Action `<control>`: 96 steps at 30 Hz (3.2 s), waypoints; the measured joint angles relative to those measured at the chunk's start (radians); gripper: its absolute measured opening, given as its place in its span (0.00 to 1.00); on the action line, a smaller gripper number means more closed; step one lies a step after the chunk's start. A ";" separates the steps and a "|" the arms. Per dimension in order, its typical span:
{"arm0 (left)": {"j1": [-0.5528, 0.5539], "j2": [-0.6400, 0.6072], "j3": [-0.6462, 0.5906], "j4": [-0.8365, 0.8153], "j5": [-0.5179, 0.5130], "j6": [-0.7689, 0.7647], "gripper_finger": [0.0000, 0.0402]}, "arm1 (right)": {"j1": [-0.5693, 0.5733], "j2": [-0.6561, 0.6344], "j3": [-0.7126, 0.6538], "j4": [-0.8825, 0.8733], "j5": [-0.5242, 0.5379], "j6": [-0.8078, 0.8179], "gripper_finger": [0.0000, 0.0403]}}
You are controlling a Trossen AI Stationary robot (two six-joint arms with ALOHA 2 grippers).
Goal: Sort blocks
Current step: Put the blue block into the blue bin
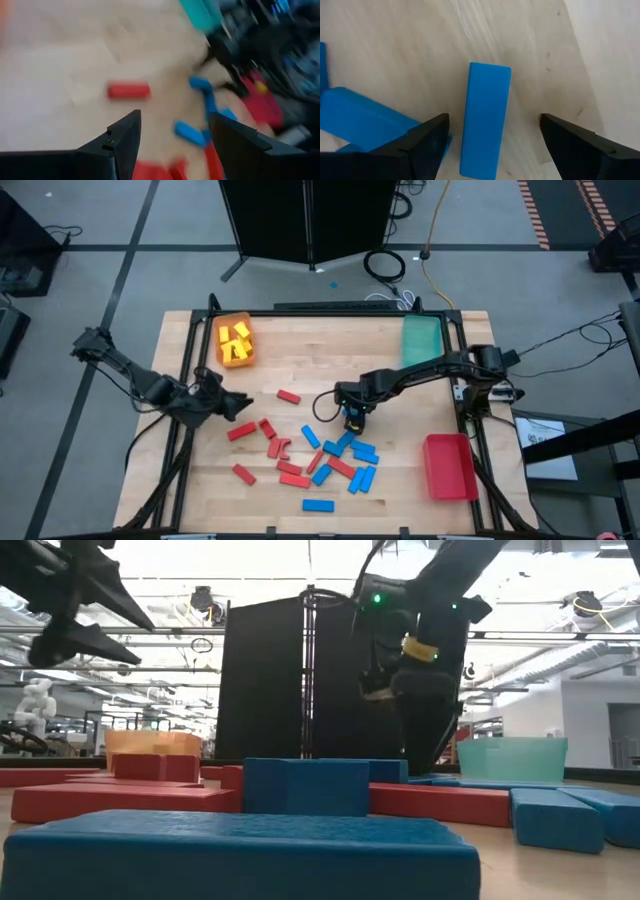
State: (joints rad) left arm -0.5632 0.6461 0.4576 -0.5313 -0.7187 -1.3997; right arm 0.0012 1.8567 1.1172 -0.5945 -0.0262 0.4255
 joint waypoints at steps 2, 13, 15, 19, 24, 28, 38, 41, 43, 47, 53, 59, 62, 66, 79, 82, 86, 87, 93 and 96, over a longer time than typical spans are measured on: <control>0.001 -0.045 0.000 0.002 0.112 -0.010 0.57 | -0.001 0.011 0.002 0.000 0.001 -0.002 0.76; 0.072 -0.159 0.000 -0.183 0.625 -0.204 0.57 | -0.026 0.046 0.005 -0.038 -0.001 0.053 0.63; 0.077 -0.159 0.000 -0.213 0.636 -0.216 0.57 | -0.037 0.046 0.005 -0.059 -0.002 0.060 0.54; 0.086 -0.159 0.000 -0.222 0.635 -0.188 0.57 | -0.053 0.047 0.005 -0.078 -0.002 0.055 0.30; 0.086 -0.158 0.000 -0.224 0.592 -0.154 0.57 | -0.067 0.046 0.005 -0.081 -0.033 0.075 0.16; 0.086 -0.158 0.000 -0.228 0.554 -0.129 0.57 | -0.067 0.049 0.061 -0.136 -0.049 0.077 0.16; 0.086 -0.158 0.000 -0.230 0.516 -0.094 0.57 | -0.118 0.054 0.450 -0.497 0.074 -0.113 0.16; 0.086 -0.158 0.000 -0.230 0.516 -0.086 0.57 | -0.178 0.049 0.517 -0.579 0.085 -0.161 0.16; 0.086 -0.158 0.000 -0.230 0.516 -0.085 0.57 | -0.228 0.031 0.521 -0.641 0.120 -0.177 0.16; 0.086 -0.158 0.000 -0.230 0.516 -0.085 0.57 | -0.344 -0.034 0.498 -0.670 0.148 -0.181 0.16; 0.086 -0.158 0.000 -0.230 0.514 -0.084 0.57 | -0.501 -0.182 0.460 -0.693 0.215 -0.171 0.16; 0.086 -0.158 0.000 -0.229 0.466 -0.059 0.57 | -0.640 -0.315 0.368 -0.691 0.215 -0.115 0.16; 0.086 -0.158 0.000 -0.229 0.442 -0.059 0.57 | -0.683 -0.345 0.298 -0.689 0.215 -0.112 0.16; 0.086 -0.158 0.000 -0.227 0.406 -0.061 0.57 | -0.727 -0.367 0.174 -0.657 0.230 -0.129 0.16; 0.086 -0.158 0.000 -0.225 0.292 -0.093 0.57 | -0.835 -0.392 -0.128 -0.390 0.154 -0.099 0.16; 0.086 -0.158 0.000 -0.227 0.278 -0.114 0.57 | -0.847 -0.392 -0.158 -0.382 0.155 -0.074 0.17; 0.086 -0.158 0.000 -0.227 0.276 -0.140 0.57 | -0.853 -0.392 -0.166 -0.381 0.157 -0.086 0.36; 0.086 -0.158 0.000 -0.226 0.276 -0.141 0.57 | -0.853 -0.392 -0.166 -0.377 0.156 -0.086 0.40; 0.086 -0.158 0.000 -0.225 0.276 -0.142 0.57 | -0.853 -0.392 -0.164 -0.358 0.148 -0.101 0.56; 0.086 -0.158 0.000 -0.225 0.276 -0.142 0.57 | -0.853 -0.392 -0.132 -0.386 0.017 -0.156 0.57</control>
State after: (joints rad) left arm -0.4770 0.4877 0.4580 -0.7563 -0.4431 -1.5414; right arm -0.8520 1.4643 0.9852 -0.9806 -0.0089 0.2700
